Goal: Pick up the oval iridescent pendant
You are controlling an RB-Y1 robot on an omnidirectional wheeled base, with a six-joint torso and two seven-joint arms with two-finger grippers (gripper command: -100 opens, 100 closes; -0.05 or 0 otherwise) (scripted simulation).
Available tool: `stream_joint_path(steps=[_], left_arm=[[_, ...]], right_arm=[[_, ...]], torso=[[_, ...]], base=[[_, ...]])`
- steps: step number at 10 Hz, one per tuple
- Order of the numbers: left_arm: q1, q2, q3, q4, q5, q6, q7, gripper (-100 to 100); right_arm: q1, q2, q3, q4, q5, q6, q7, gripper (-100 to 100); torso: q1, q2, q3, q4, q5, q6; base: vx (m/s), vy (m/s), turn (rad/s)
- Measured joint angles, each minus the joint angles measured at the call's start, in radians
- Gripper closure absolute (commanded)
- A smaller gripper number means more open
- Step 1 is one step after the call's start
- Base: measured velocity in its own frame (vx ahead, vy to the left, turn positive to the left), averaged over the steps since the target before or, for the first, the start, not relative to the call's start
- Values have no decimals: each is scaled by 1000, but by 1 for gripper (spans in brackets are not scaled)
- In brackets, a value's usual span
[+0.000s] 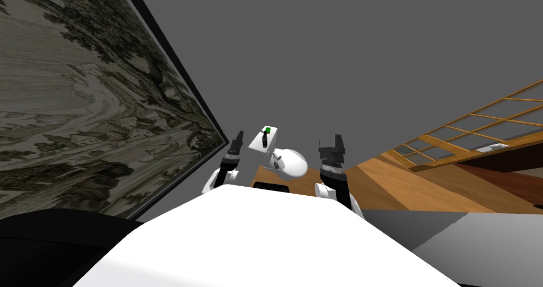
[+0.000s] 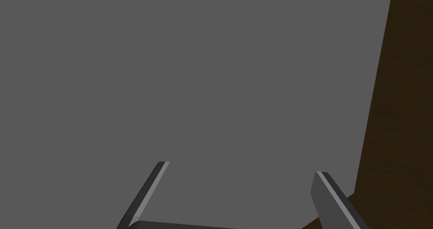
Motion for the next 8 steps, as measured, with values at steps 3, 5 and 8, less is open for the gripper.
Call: stream_joint_path(steps=[3,5,8], left_arm=[[-22,3,11,85,-51,-2,-65,-100],[-40,2,18,143,-85,-3,-105,-100],[-65,7,33,228,-135,-1,-168,-100]], right_arm=[[0,0,0,0,0,0,0,0],[0,0,0,0,0,0,0,0],[0,0,0,0,0,0,0,0]], torso=[[2,1,0,0,0,0],[1,0,0,0,0,0],[1,0,0,0,0,0]], base=[[18,-46,8],[28,-63,13],[26,-55,10]])
